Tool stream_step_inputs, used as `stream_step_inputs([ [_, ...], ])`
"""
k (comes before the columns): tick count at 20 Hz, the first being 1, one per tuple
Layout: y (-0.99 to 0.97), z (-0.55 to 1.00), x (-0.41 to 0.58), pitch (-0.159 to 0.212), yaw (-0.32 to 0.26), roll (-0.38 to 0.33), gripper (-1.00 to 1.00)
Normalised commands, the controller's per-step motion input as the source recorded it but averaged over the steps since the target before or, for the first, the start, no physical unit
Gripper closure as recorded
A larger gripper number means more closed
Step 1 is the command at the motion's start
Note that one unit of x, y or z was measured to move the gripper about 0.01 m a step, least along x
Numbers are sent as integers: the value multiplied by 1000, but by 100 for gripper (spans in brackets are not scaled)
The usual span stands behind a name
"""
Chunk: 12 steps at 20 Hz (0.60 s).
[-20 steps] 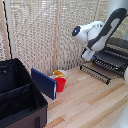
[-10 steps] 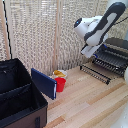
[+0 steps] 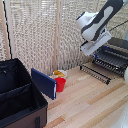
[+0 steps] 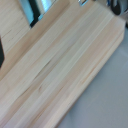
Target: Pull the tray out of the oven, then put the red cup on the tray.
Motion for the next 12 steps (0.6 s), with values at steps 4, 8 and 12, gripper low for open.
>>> stream_step_inputs([
  [4,380,152,0,-84,-205,245,-100],
  [8,457,83,0,-127,-165,253,-100],
  [12,499,16,0,-137,-146,251,-100],
])
